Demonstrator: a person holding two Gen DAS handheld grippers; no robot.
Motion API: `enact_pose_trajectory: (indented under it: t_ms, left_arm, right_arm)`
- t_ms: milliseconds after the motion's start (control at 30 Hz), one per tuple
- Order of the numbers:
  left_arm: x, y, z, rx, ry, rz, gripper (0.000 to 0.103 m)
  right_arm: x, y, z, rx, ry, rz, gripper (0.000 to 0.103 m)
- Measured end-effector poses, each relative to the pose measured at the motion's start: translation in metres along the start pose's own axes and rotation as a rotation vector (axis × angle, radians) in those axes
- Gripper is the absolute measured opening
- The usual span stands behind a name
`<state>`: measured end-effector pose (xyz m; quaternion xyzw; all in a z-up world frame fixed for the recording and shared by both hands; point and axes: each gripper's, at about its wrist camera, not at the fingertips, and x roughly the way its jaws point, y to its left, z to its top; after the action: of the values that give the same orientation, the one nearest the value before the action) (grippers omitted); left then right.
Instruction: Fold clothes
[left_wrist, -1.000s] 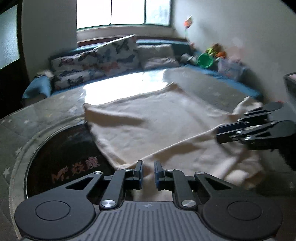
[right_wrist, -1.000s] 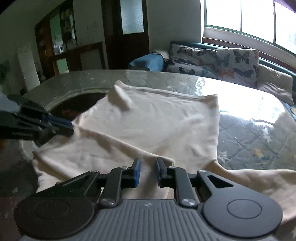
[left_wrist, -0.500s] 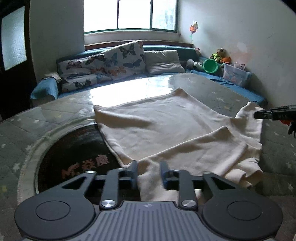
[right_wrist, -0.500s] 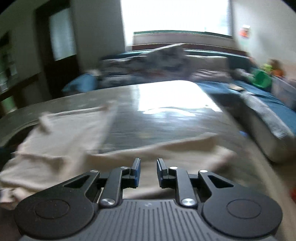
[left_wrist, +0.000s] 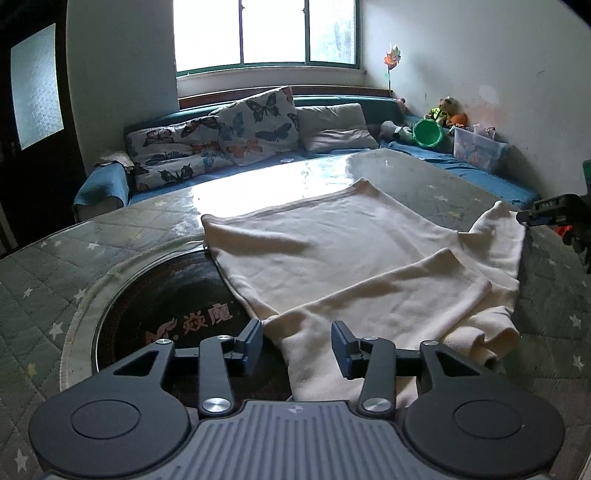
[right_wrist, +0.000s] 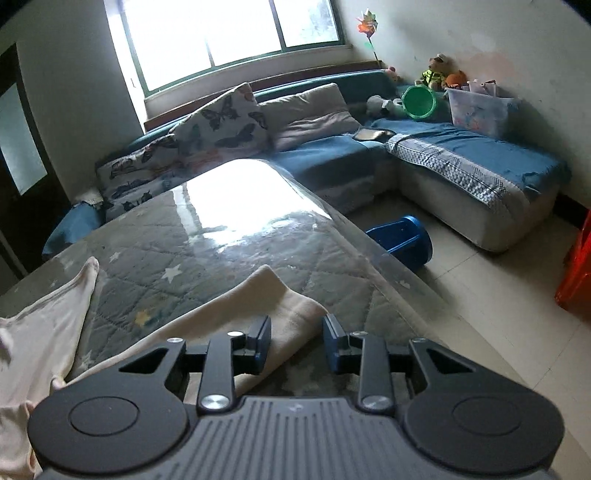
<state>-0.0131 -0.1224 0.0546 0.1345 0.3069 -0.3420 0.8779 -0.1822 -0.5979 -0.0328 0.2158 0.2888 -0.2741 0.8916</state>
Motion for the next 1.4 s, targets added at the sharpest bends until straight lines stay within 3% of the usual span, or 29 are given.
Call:
enact_pose_trajectory:
  t_ms: [33,100,267,433,733,900,1067,1233,1400]
  left_arm:
    - [0.001,0.0,0.0,0.0,0.002,0.0,0.045]
    - [0.002,-0.001,-0.001,0.002,0.005,0.001,0.047]
    - [0.005,-0.003,-0.004,0.009,0.019,0.002,0.049]
    - [0.007,-0.004,-0.006,0.001,0.018,-0.003,0.05]
    - [0.001,-0.004,-0.01,-0.009,-0.006,-0.006,0.053]
    - [-0.003,0.001,-0.016,-0.028,-0.007,0.0,0.054]
    - [-0.008,0.007,-0.022,-0.043,-0.005,0.008,0.055]
    - [-0.011,0.011,-0.026,-0.051,-0.002,0.013,0.055]
    - [-0.013,0.01,-0.024,-0.043,-0.021,0.006,0.055]
  right_arm:
    - [0.001,0.0,0.0,-0.003,-0.007,-0.003,0.028]
    - [0.001,0.0,0.0,0.015,-0.016,0.0,0.006]
    - [-0.021,-0.001,0.003,0.058,-0.084,0.065,0.004]
    - [-0.064,0.013,0.015,0.05,-0.174,0.19,0.004]
    - [-0.131,0.11,0.016,-0.12,-0.288,0.487,0.004]
    - [-0.137,0.184,-0.008,-0.247,-0.278,0.624,0.004]
    - [-0.126,0.235,-0.045,-0.365,-0.171,0.742,0.011]
    - [-0.133,0.23,-0.06,-0.443,-0.122,0.75,0.013]
    - [-0.118,0.185,-0.064,-0.484,-0.041,0.566,0.014]
